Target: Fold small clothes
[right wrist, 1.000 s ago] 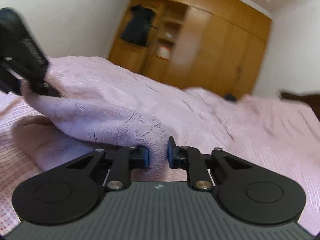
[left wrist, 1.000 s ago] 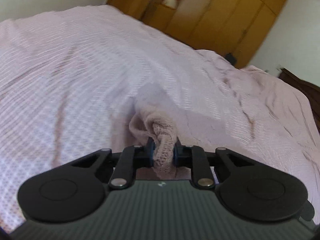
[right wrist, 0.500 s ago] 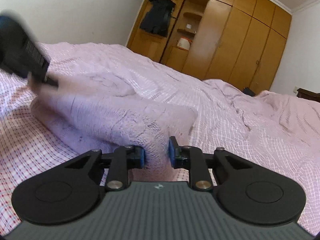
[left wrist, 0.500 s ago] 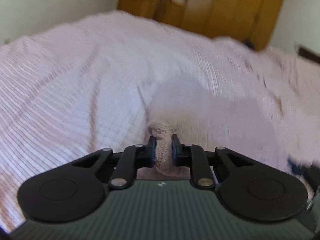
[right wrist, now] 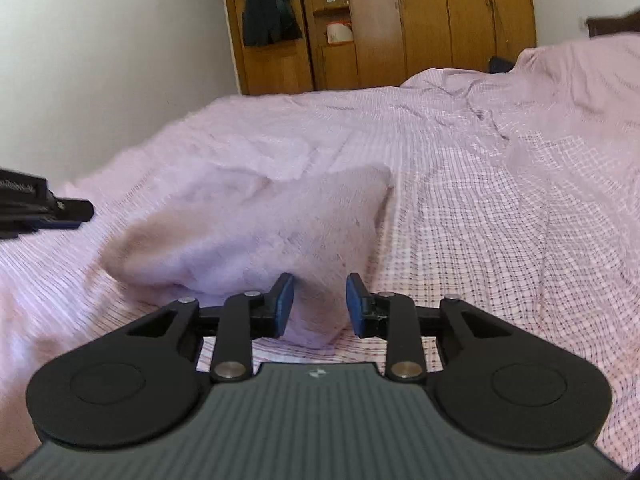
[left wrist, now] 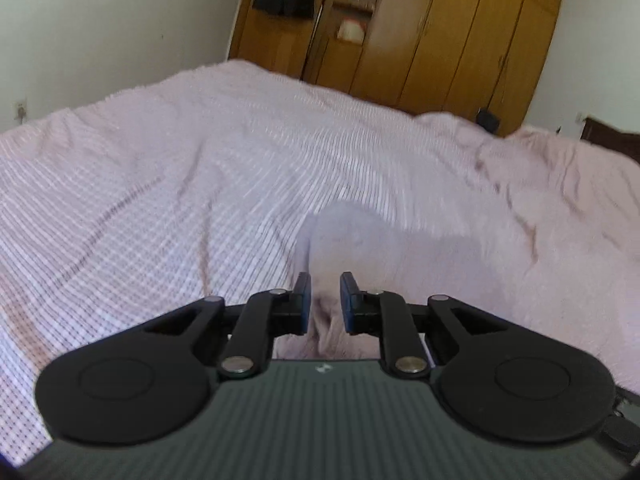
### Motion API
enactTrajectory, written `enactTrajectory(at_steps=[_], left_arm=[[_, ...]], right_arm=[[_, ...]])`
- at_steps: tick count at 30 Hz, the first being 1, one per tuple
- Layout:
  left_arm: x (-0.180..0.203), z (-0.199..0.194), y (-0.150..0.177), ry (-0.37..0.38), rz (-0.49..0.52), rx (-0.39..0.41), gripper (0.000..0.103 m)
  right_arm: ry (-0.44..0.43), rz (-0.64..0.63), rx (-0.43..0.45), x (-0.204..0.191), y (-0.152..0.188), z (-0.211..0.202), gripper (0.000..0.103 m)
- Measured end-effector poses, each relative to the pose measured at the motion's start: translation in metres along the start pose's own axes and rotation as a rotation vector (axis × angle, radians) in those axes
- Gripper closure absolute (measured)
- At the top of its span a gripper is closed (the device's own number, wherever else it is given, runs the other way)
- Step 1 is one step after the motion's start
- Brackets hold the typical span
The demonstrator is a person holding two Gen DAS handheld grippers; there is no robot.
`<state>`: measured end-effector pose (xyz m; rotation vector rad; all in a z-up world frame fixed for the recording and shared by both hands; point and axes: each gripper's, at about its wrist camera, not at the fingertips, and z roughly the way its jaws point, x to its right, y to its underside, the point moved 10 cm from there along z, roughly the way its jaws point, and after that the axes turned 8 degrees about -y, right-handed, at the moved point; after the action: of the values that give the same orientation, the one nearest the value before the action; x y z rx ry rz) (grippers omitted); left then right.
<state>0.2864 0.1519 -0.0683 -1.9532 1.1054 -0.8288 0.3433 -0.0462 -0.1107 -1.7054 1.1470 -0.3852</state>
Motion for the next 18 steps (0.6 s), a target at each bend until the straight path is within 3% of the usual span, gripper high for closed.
enactTrajectory(at_steps=[4,5,6,11,13,15,18], left_arm=[[0.019,0.019,0.002,0.02,0.052,-0.023,0.086],[0.026,0.026,0.004,0.03,0.076,-0.028,0.086],[0.032,0.034,0.007,0.031,0.108,-0.029,0.086],[0.053,0.073,0.04,0.018,0.255,-0.07,0.089],[0.047,0.089,0.057,0.003,0.305,-0.092,0.098],[0.039,0.096,0.062,0.002,0.316,-0.083,0.1],[0.036,0.093,0.06,0.004,0.29,-0.097,0.1]], right_arm=[[-0.099,0.085,0.042,-0.007,-0.02,-0.01,0.074],[-0.132,0.102,0.052,-0.009,-0.025,-0.006,0.084],[-0.159,0.108,0.063,-0.011,-0.03,0.002,0.089],[-0.121,0.046,0.051,-0.012,-0.023,0.041,0.094],[-0.116,-0.012,0.011,-0.021,-0.004,0.053,0.098],[-0.088,-0.132,-0.024,-0.035,0.019,0.068,0.1],[-0.042,-0.148,-0.04,-0.041,0.019,0.076,0.1]])
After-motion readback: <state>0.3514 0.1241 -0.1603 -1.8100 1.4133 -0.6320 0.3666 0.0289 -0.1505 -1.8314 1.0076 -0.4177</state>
